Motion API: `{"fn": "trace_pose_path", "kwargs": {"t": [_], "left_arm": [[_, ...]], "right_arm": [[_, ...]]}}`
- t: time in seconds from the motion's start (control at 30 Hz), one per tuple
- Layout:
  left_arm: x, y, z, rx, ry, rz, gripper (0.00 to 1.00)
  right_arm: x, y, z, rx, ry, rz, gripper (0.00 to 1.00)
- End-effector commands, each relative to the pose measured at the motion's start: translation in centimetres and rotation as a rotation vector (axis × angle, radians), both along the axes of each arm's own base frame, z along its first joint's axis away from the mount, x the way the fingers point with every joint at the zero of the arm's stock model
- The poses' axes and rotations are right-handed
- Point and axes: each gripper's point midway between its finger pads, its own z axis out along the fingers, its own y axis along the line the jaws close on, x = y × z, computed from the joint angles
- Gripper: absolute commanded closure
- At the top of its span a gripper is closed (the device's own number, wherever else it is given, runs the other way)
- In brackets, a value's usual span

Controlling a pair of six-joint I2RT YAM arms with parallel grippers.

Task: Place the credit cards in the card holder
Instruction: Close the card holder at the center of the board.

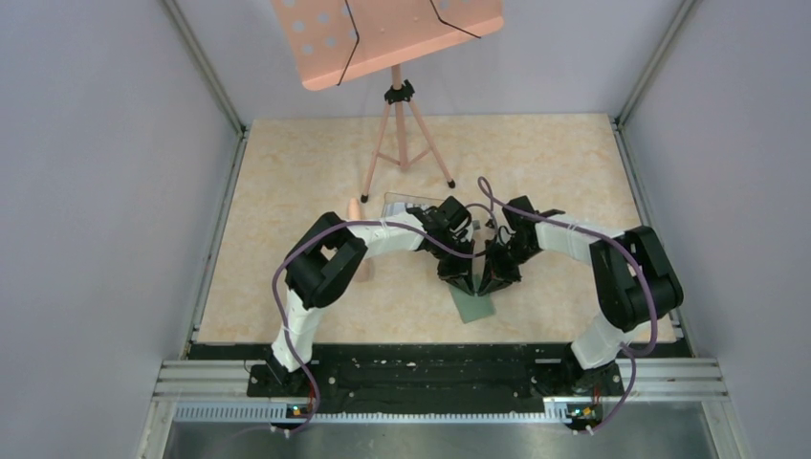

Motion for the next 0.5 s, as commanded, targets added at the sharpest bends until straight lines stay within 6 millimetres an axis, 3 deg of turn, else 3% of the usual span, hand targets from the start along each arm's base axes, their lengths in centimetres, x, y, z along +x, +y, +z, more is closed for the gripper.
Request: {"fn": "trace_pose_path", "kwargs": {"t": [0.0,0.2,0.47], "left_arm": [[-0.1,0.9,1.2,0.041,0.012,0.052,1.00],[-0.1,0.5,2.4,0.011,0.011,0.046,1.00],[-0.4,0.6,3.1,0.001,0.010,0.048,1.00]], "right_arm": [[0.7,-0.6,-0.2,-0.093,-0.072,0.008,1.00],[2.1,-0.4,1.9,-0.085,-0.141,-0.008,1.00],[2.2,-0.3,2.7,-0.073,-0.159,-0.009,1.00]]}}
